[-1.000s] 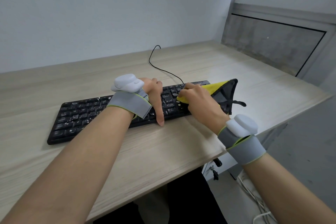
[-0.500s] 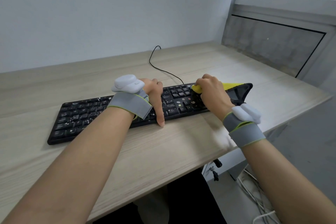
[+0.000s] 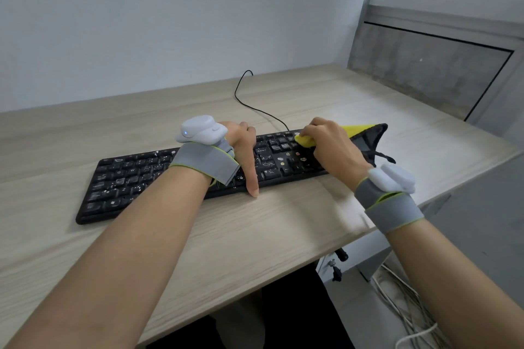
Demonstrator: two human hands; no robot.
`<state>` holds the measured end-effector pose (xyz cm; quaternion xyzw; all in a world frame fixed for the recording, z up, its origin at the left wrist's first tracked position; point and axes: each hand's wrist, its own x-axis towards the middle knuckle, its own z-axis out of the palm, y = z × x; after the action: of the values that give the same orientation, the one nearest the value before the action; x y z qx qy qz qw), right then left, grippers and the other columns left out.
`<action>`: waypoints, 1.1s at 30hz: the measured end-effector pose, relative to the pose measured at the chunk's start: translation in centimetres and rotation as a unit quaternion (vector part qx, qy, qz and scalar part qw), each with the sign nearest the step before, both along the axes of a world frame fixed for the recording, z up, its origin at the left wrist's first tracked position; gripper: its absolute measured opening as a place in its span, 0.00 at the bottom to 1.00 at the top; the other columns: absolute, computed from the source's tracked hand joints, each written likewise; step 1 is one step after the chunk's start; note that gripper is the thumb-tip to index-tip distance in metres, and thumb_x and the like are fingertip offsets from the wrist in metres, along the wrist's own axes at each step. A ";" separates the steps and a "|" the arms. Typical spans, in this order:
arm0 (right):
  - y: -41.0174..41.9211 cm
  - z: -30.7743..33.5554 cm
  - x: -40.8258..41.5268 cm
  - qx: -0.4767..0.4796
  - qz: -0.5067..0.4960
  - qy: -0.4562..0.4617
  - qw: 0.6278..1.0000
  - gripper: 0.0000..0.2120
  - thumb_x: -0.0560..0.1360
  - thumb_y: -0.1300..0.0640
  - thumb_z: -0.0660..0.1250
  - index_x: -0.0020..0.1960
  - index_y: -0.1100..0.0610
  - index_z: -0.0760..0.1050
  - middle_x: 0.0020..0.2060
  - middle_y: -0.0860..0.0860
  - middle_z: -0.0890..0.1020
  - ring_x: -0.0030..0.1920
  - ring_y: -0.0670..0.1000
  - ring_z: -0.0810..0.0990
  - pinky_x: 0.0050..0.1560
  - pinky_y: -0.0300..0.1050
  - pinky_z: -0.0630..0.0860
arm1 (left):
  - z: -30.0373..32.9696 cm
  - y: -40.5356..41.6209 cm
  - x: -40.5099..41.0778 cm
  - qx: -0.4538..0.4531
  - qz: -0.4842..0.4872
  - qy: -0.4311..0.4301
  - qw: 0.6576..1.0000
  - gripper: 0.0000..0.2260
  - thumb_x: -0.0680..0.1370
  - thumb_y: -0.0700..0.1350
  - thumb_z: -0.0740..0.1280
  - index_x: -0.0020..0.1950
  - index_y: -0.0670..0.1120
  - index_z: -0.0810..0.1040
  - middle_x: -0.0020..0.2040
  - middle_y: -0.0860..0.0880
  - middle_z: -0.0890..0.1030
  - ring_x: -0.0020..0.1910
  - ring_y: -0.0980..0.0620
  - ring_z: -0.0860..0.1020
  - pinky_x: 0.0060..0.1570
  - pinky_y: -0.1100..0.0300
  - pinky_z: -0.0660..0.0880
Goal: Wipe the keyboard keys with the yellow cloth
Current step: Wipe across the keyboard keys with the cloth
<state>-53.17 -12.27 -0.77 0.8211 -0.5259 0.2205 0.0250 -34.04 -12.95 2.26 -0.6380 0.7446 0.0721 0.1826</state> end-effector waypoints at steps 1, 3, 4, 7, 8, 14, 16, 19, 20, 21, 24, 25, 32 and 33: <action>-0.3 0.1 0.4 0.000 -0.007 0.001 1.000 0.22 0.66 0.78 0.56 0.56 0.65 0.77 0.54 0.61 0.76 0.52 0.63 0.76 0.47 0.51 0.72 | 0.0 0.0 0.0 -0.001 0.000 0.001 1.000 0.50 0.42 0.69 0.76 0.56 0.48 0.65 0.52 0.52 0.67 0.54 0.50 0.71 0.58 0.52 0.73; -0.8 0.3 1.2 0.008 -0.011 0.000 1.000 0.23 0.67 0.77 0.56 0.57 0.64 0.76 0.56 0.61 0.76 0.54 0.63 0.75 0.50 0.51 0.71 | -0.1 0.0 0.0 -0.010 -0.005 0.000 1.000 0.49 0.43 0.69 0.77 0.56 0.47 0.65 0.52 0.52 0.68 0.54 0.49 0.71 0.58 0.53 0.73; -0.9 0.2 1.5 0.014 -0.006 0.001 1.000 0.23 0.67 0.78 0.56 0.58 0.64 0.76 0.57 0.61 0.76 0.55 0.63 0.74 0.51 0.52 0.71 | -0.1 0.0 0.0 -0.013 -0.007 -0.002 1.000 0.48 0.44 0.69 0.77 0.56 0.47 0.65 0.52 0.52 0.68 0.54 0.49 0.72 0.57 0.52 0.74; -0.3 -0.2 1.4 0.020 0.027 0.002 0.999 0.25 0.66 0.78 0.57 0.58 0.63 0.76 0.55 0.60 0.76 0.54 0.63 0.75 0.50 0.54 0.73 | -0.1 0.1 0.1 -0.010 -0.006 0.001 1.000 0.49 0.43 0.69 0.76 0.56 0.48 0.65 0.52 0.53 0.68 0.54 0.49 0.72 0.57 0.52 0.74; 0.0 -0.4 1.0 0.018 0.040 0.001 0.999 0.25 0.65 0.78 0.57 0.58 0.63 0.76 0.55 0.60 0.77 0.53 0.62 0.75 0.50 0.54 0.74 | -0.1 0.1 0.1 -0.007 -0.005 0.002 1.000 0.50 0.42 0.69 0.76 0.56 0.48 0.64 0.52 0.53 0.68 0.54 0.49 0.72 0.57 0.52 0.74; 0.0 -0.1 -0.8 0.012 0.045 -0.008 0.999 0.25 0.64 0.78 0.56 0.54 0.62 0.78 0.54 0.59 0.78 0.50 0.62 0.77 0.49 0.54 0.76 | -0.1 0.3 0.2 -0.018 -0.006 0.010 1.000 0.52 0.40 0.70 0.74 0.57 0.47 0.66 0.51 0.53 0.68 0.53 0.50 0.73 0.55 0.54 0.74; -1.0 0.4 0.0 0.011 0.030 -0.008 0.999 0.23 0.65 0.78 0.57 0.55 0.64 0.78 0.54 0.61 0.78 0.51 0.64 0.77 0.50 0.53 0.75 | -0.1 0.4 0.1 -0.024 -0.006 0.012 1.000 0.49 0.41 0.69 0.76 0.55 0.48 0.66 0.50 0.53 0.68 0.52 0.50 0.73 0.50 0.56 0.73; -2.1 0.6 1.8 0.026 0.026 -0.020 0.999 0.23 0.66 0.77 0.57 0.57 0.64 0.77 0.55 0.61 0.77 0.55 0.63 0.75 0.54 0.53 0.73 | -0.2 0.3 0.2 -0.029 -0.011 0.012 0.999 0.48 0.43 0.70 0.76 0.54 0.48 0.66 0.48 0.54 0.67 0.51 0.50 0.73 0.47 0.57 0.72; -2.1 0.5 2.2 0.030 0.033 -0.023 0.999 0.24 0.65 0.77 0.57 0.57 0.63 0.77 0.55 0.61 0.77 0.55 0.63 0.75 0.53 0.52 0.72 | -0.2 0.4 0.2 -0.028 -0.013 0.012 0.999 0.48 0.43 0.70 0.76 0.54 0.48 0.66 0.47 0.54 0.67 0.51 0.50 0.73 0.48 0.57 0.72; -2.0 0.2 2.4 0.034 0.044 -0.024 0.998 0.25 0.65 0.78 0.57 0.57 0.63 0.77 0.55 0.60 0.77 0.54 0.62 0.75 0.53 0.52 0.73 | -0.2 0.4 0.2 -0.025 -0.012 0.012 1.000 0.48 0.42 0.70 0.75 0.54 0.48 0.66 0.46 0.55 0.66 0.51 0.50 0.73 0.48 0.57 0.72; -0.8 -0.8 1.9 0.020 0.091 -0.025 0.995 0.26 0.63 0.79 0.56 0.55 0.63 0.78 0.54 0.59 0.78 0.52 0.60 0.77 0.48 0.49 0.74 | 0.0 0.3 0.3 -0.018 -0.010 0.015 1.000 0.51 0.38 0.71 0.73 0.54 0.48 0.66 0.46 0.56 0.66 0.51 0.50 0.73 0.50 0.55 0.74; -0.3 -1.1 1.3 0.013 0.103 -0.027 0.994 0.27 0.62 0.79 0.56 0.55 0.62 0.78 0.53 0.58 0.79 0.51 0.60 0.77 0.47 0.48 0.74 | 0.0 0.3 0.4 -0.017 -0.010 0.016 1.000 0.51 0.37 0.71 0.72 0.54 0.48 0.66 0.45 0.56 0.66 0.51 0.50 0.73 0.50 0.55 0.74; -1.5 -0.8 0.2 -0.005 0.038 -0.041 0.998 0.24 0.63 0.78 0.57 0.55 0.63 0.78 0.53 0.60 0.78 0.52 0.62 0.77 0.50 0.55 0.75 | 0.1 0.3 0.1 -0.010 -0.010 0.010 1.000 0.50 0.41 0.70 0.75 0.55 0.48 0.66 0.49 0.54 0.67 0.52 0.49 0.72 0.55 0.53 0.75; -1.9 -0.6 0.7 0.001 0.029 -0.044 0.999 0.24 0.64 0.78 0.57 0.55 0.63 0.77 0.54 0.60 0.78 0.53 0.62 0.76 0.52 0.55 0.75 | 0.2 0.4 0.1 -0.009 -0.009 0.006 1.000 0.51 0.40 0.70 0.75 0.56 0.47 0.65 0.50 0.53 0.67 0.53 0.49 0.72 0.56 0.52 0.74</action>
<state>-52.51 -14.17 -1.36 0.8255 -0.5029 0.2562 -0.0057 -33.97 -12.59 2.46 -0.6321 0.7522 0.0679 0.1733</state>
